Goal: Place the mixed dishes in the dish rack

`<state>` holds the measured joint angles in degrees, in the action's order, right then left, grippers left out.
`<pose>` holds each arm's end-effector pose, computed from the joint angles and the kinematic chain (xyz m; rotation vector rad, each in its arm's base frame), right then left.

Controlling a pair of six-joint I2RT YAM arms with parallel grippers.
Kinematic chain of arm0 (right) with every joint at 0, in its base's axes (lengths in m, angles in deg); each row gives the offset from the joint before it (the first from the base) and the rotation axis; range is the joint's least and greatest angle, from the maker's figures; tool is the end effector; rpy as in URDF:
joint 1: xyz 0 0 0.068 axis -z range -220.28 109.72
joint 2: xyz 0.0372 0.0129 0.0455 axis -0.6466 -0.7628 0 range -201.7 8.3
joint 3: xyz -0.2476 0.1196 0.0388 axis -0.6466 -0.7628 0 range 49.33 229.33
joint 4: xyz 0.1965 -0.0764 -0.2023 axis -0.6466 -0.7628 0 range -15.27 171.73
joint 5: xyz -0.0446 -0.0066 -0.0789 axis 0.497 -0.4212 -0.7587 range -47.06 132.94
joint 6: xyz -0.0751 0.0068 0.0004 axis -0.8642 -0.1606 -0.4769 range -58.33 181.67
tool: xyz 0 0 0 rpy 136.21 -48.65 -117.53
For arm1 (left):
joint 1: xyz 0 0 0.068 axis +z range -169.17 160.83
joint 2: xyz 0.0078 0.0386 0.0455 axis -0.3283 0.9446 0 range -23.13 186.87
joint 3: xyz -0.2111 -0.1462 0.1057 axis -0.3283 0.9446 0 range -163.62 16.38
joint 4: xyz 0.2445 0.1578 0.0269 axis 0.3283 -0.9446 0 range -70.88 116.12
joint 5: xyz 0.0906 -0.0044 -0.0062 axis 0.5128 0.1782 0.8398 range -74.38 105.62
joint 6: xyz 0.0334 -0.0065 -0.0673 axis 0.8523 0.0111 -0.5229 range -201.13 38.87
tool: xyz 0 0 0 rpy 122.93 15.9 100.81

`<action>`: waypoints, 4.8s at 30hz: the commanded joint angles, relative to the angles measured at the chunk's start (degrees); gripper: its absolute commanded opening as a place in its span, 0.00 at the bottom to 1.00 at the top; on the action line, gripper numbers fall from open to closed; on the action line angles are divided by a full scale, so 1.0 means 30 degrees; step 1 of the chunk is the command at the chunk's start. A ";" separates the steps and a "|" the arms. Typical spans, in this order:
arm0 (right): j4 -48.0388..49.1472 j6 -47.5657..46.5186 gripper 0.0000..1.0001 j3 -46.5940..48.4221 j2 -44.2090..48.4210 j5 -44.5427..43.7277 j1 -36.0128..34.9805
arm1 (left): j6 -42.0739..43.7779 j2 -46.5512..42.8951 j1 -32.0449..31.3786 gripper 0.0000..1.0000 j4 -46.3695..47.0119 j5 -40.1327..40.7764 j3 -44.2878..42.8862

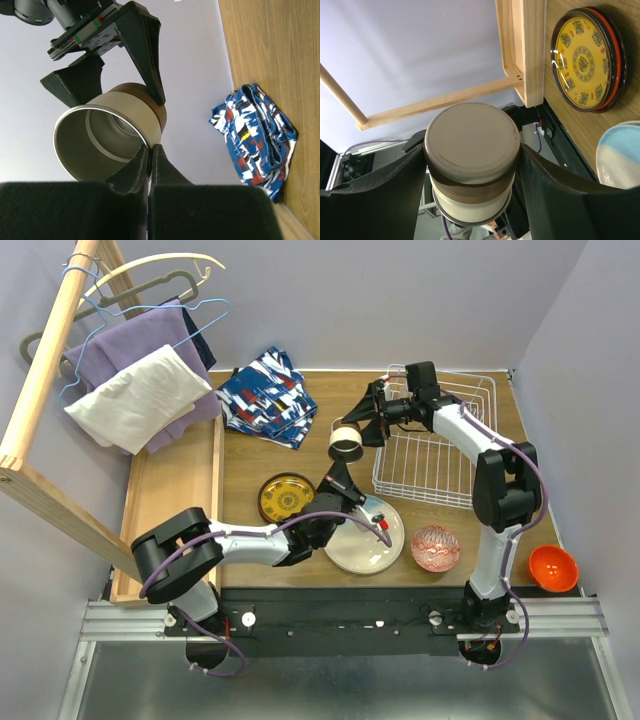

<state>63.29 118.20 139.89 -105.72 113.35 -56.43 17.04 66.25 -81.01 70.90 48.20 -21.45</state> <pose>0.4435 0.1907 0.2401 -0.1131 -2.3891 -1.8996 0.2017 -0.3043 0.1872 1.6031 0.7319 0.9458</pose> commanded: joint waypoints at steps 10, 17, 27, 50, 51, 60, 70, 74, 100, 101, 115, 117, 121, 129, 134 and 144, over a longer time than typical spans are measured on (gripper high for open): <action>0.2368 -0.1674 0.57 0.4643 -0.1807 -0.0764 0.0194 | -0.2837 -0.3599 -0.0712 0.80 0.1834 -0.1337 0.2408; -0.2519 -0.9020 0.55 0.9885 -0.2950 -0.4657 0.0955 | -0.7993 -0.9863 -0.0918 0.80 -0.7643 -0.1778 0.2002; -0.1004 -1.2948 0.51 1.0303 -0.1374 -0.8350 0.3942 | -1.1834 -1.0663 -0.1182 0.80 -1.0445 0.0277 0.2060; 1.1618 -1.9519 0.45 -0.2648 0.3905 -1.6058 0.7020 | -1.6228 -0.7940 0.1132 0.82 -1.1643 -0.0459 0.0480; 1.1885 -1.9373 0.45 -0.2707 0.3788 -1.6117 0.7137 | -1.6316 -0.7765 0.1132 0.82 -1.1904 -0.0459 0.0450; 1.4814 -1.9662 0.45 -0.3760 0.2176 -1.6147 0.7724 | -1.7547 -0.6710 0.1337 0.82 -1.3721 -0.0079 -0.0546; 1.9094 -2.0075 0.44 -0.4671 0.0158 -1.6262 0.8134 | -1.8747 -0.5333 0.1601 0.82 -1.5568 0.0010 -0.1688; 1.9533 -2.0309 0.43 -0.4378 -0.0606 -1.6264 0.8339 | -1.9100 -0.4806 0.1659 0.82 -1.5628 -0.0078 -0.2069; 1.4819 -2.0631 0.40 -0.2151 -0.3098 -1.5970 0.8486 | -2.0008 -0.3750 0.2363 0.82 -1.4573 -0.0517 -0.1894; 1.4759 -2.0660 0.40 -0.2238 -0.3156 -1.6087 0.8457 | -2.0009 -0.3750 0.2392 0.82 -1.4544 -0.0575 -0.1865; 1.3472 -2.1334 0.99 -0.2884 -0.2457 -1.7523 0.8428 | -2.0243 -0.3223 0.2742 0.82 -1.4075 -0.0431 -0.1864; 1.2594 -2.1364 1.00 -0.2679 -0.1403 -1.7523 0.8427 | -2.0272 -0.3106 0.2948 0.82 -1.4046 -0.0430 -0.2069; 0.9755 -2.1335 1.00 -0.1334 0.0181 -1.7436 0.8427 | -1.9981 -0.3046 0.3650 0.82 -1.3608 -0.0955 -0.2509; 0.7497 -2.2708 1.00 -0.1303 0.2528 -1.5596 0.8340 | -1.9128 -0.3806 0.5232 0.84 -1.2226 -0.1894 -0.2568; 0.0336 -2.6251 1.00 0.3759 -0.1129 -1.0911 0.7813 | -2.0915 -0.4071 0.5995 0.85 -1.4189 -0.2186 -0.3123; -0.1091 -3.1058 1.00 0.6169 -0.3449 -0.8766 0.6553 | -2.0682 -0.5477 0.6669 0.86 -1.5979 -0.2802 -0.2539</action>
<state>64.62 34.27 155.61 -115.60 81.38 -35.60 -44.09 51.89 -61.67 25.87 41.54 -29.18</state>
